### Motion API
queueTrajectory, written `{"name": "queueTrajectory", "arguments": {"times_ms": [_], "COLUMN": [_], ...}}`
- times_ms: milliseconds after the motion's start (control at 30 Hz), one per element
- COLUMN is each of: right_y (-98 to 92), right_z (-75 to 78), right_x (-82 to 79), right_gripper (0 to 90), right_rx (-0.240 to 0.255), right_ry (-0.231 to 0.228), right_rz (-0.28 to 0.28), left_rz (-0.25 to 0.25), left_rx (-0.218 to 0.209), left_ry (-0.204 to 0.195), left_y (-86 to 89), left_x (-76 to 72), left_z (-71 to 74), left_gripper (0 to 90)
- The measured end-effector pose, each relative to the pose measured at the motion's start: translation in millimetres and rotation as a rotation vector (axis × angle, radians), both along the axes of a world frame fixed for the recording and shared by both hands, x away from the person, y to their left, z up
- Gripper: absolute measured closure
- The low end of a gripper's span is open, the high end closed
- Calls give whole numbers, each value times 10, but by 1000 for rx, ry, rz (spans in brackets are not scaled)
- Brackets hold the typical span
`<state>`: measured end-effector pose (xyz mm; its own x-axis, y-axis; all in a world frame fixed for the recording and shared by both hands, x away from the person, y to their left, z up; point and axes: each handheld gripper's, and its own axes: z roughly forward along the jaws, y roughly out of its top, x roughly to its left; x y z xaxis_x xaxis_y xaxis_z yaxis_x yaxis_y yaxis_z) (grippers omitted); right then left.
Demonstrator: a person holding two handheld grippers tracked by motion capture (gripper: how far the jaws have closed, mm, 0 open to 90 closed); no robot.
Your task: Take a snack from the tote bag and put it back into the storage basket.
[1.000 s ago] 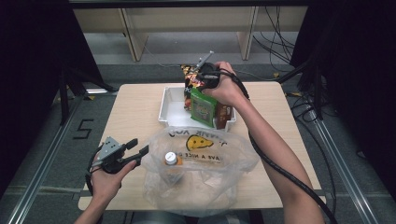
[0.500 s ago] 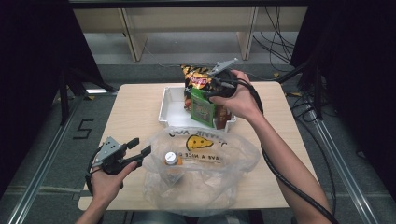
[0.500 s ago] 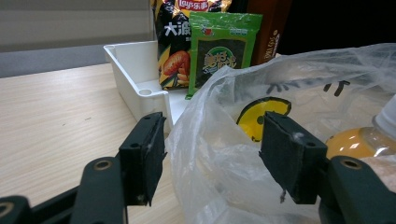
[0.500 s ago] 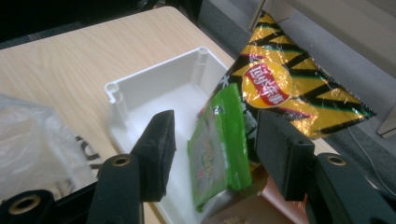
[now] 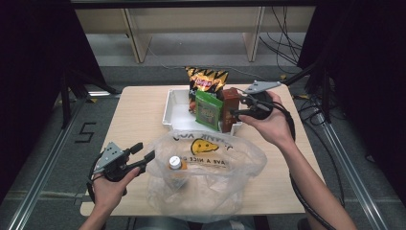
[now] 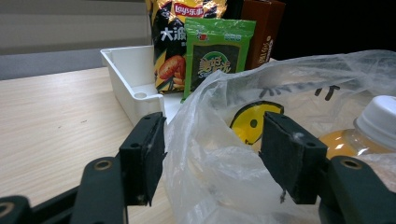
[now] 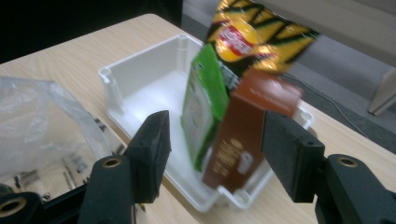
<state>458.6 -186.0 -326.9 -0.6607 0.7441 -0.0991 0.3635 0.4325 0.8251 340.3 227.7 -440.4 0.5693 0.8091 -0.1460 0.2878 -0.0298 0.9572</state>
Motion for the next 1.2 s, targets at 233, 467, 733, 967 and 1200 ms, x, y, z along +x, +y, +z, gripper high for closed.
{"name": "queueTrajectory", "arguments": {"times_ms": [233,467,733,967,1200], "right_y": [-372,-659,-844,-849,-808], "right_z": [-141,-358,-552,-577,-613], "right_x": [-201,-374,-450,-442,-434], "right_gripper": [437,464,476,470,464], "right_rx": [46,91,114,107,109], "right_ry": [-23,-49,-21,-2,11], "right_rz": [-107,-214,-272,-249,-259], "left_rz": [-11,-38,-87,-150,-208], "left_rx": [-4,-15,-75,-142,-145], "left_ry": [-4,-14,-12,-8,2], "left_y": [-26,-90,-217,-324,-487], "left_x": [2,22,-30,-101,-134], "left_z": [9,33,165,257,331], "left_gripper": [401,403,397,392,378]}}
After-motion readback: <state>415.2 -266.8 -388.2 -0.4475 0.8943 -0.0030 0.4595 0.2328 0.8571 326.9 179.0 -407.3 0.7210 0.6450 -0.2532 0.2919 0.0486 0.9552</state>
